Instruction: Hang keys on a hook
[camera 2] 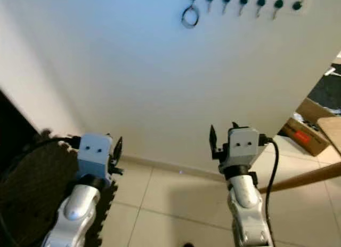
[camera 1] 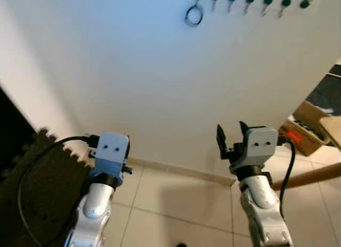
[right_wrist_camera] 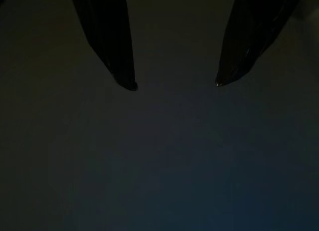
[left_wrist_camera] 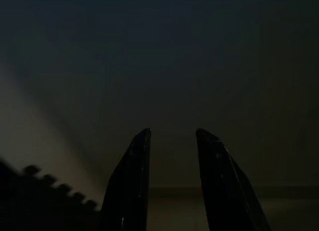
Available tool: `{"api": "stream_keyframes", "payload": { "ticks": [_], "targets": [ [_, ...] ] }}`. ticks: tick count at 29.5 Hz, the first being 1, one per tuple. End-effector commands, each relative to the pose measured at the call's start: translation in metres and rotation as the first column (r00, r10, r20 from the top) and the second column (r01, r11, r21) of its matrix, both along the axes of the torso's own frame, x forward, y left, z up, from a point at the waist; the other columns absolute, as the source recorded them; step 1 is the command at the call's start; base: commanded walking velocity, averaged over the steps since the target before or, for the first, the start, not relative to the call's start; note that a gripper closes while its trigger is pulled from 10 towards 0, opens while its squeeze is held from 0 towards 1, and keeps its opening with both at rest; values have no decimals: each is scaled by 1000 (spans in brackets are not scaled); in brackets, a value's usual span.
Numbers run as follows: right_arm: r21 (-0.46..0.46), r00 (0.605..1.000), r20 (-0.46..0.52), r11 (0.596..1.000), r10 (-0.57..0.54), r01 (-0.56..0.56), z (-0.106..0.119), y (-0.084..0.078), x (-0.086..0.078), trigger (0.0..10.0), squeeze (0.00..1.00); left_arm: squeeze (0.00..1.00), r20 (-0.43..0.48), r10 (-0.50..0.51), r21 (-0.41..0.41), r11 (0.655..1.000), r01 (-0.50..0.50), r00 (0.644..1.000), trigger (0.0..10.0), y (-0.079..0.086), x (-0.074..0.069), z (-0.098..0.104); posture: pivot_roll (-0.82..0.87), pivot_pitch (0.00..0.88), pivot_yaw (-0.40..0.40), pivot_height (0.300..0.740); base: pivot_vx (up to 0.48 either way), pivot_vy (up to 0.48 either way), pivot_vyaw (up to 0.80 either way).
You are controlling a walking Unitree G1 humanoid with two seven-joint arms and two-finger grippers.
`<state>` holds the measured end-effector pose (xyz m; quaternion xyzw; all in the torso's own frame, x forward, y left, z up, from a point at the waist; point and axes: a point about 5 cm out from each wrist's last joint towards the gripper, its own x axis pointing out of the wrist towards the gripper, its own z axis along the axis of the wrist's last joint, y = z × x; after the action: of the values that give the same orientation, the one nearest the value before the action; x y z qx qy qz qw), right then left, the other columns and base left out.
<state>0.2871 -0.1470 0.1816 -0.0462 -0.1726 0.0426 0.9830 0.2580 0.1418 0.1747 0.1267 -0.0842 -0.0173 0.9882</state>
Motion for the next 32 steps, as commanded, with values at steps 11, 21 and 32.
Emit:
{"api": "stream_keyframes", "payload": {
  "ticks": [11,21,32],
  "targets": [
    [1,1000,-18,1000,-8,8,-4,-3,-1,10000,0,0,-10,11,8,1000,-10,1000,10000,1,-3,-3,117,208,-6,740,-370,0,0],
    [1,1000,-23,1000,-6,6,-5,-3,-1,10000,0,0,-10,11,8,1000,-11,1000,10000,1,-3,-3,117,210,-6,740,-33,0,0],
    [2,1000,-25,1000,-2,2,-5,-1,0,10000,0,0,-8,6,7,1000,-6,1000,10000,0,-3,-3,119,211,-5,740,0,0,0]
  ]
}}
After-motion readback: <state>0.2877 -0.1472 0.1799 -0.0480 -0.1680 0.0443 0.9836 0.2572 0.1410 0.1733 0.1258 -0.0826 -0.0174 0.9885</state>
